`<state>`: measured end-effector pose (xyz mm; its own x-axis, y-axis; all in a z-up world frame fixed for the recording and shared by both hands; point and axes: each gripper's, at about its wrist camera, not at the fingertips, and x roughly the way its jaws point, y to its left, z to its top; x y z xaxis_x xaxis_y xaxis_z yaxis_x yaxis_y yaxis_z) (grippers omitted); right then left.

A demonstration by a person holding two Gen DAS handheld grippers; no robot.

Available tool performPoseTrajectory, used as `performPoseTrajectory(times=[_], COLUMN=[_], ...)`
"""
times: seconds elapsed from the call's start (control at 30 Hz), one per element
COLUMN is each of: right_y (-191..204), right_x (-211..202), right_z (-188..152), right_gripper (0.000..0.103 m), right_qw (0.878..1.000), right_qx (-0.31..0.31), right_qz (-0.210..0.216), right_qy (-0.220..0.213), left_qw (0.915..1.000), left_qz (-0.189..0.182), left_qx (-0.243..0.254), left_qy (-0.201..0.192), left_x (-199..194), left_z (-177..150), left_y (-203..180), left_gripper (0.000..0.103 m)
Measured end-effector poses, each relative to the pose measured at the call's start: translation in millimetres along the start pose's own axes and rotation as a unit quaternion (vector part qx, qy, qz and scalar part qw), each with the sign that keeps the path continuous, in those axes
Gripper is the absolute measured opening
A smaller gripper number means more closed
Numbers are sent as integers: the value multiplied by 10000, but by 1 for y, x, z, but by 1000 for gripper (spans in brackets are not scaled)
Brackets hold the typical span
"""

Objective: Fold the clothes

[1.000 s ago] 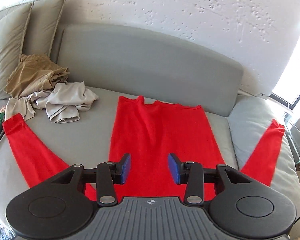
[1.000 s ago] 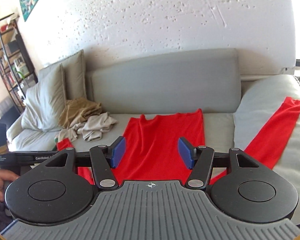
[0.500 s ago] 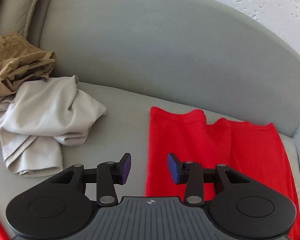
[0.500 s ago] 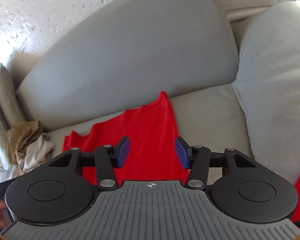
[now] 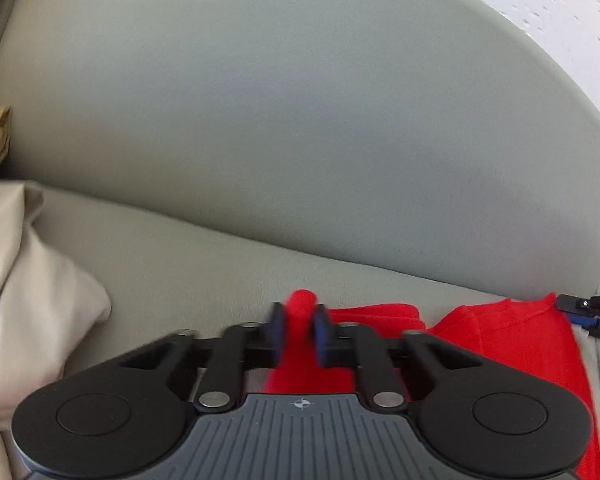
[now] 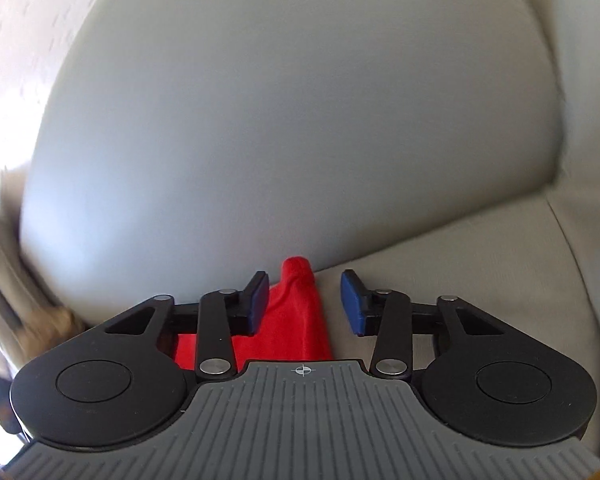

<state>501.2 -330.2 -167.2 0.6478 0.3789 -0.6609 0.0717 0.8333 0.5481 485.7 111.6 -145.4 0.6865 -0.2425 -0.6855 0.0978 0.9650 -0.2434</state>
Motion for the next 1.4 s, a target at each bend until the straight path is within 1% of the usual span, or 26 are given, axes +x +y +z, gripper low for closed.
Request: performPoseTrajectory(times=[0.03,0.07,0.1,0.17,0.27,0.4,0.43,0.47,0.5,0.57,0.6,0.63,0.67,0.73,0.83,0.87,1.0,1.1,1.13,1.17,1.2,1.23,1.27,1.3,1.37,1.4], right_y=[7,14,21,34,36,38,38,37,36,40,41,43,45,48,49,55,81,82,82,75,72,69,66,64,59,56], right_x=[3,7,5,-8,-25,-6,1,13,18,11,0,-12,-24,-67,-142,-162,-231,-246,-245,-245,-229,-211,-194,-175,-138,-121], right_z=[0,-1,-2,-5,-8,-20,-24,-26,-28,-26,-26,-26,-26,-31,-40,-44,-73,-86,-95,-99,-106,-115,-124,-130,-138,-141], right_gripper=[3,3,2,2,2,1,2,2,3,16,28,33,33,42,45,45,51,55,55,55,53,41,28,2,2,2], right_qw=[9997,9990,9980,9940,9871,9774,9751,9757,9759,9763,9779,9794,9809,9855,9900,9907,9924,9948,9956,9969,9979,9985,9986,9981,9972,9968], right_qx=[-218,-398,-586,-907,-919,-1290,-1371,-1355,-1291,-1117,-1009,-902,-790,-499,-212,-254,-522,-639,-650,-621,-548,-497,-453,-465,-525,-526], right_qz=[-46,-84,-204,-504,-809,-1379,-1515,-1627,-1692,-1779,-1731,-1682,-1621,-1330,-863,-782,-578,-355,-323,-317,-294,-242,-196,-202,-242,-261], right_qy=[99,209,142,-359,-1034,-949,-866,-569,-476,-525,-593,-660,-732,-926,-1096,-1084,-949,-710,-590,-375,-161,25,207,354,484,548], left_qw=[9999,9997,9990,9960,9921,9884,9862,9845,9840,9814,9799,9784,9802,9834,9907,9929,9981,9986,9974,9951,9918,9876,9827,9800,9748,9750], left_qz=[56,114,239,528,918,1355,1493,1605,1653,1830,1909,1983,1904,1742,1244,1067,514,407,518,722,952,1183,1431,1608,1864,1906], left_qx=[87,172,217,283,390,498,537,526,490,416,342,268,166,-37,-261,-306,-220,52,216,367,542,715,789,636,270,159], left_qy=[-63,-129,-294,-671,-755,-483,-470,-472,-449,-410,-464,-516,-513,-508,-480,-428,265,342,444,566,658,751,873,982,1196,1131], left_x=[-2,-4,-10,-20,-22,-5,-1,-1,-3,-12,-23,-33,-51,-87,-149,-169,-231,-245,-238,-225,-211,-197,-180,-168,-150,-147], left_z=[1,1,1,0,0,-7,-9,-8,-6,-1,0,0,-1,-4,-11,-19,-43,-80,-98,-113,-127,-141,-155,-164,-178,-182], left_y=[-2,-4,-6,-5,1,0,-1,-3,-4,-5,-4,-3,-1,3,-9,-17,-51,-76,-91,-99,-107,-114,-117,-112,-100,-95], left_gripper=[6,6,6,5,6,11,17,21,23,45,46,44,45,44,45,45,51,55,54,48,39,6,2,1,1,1])
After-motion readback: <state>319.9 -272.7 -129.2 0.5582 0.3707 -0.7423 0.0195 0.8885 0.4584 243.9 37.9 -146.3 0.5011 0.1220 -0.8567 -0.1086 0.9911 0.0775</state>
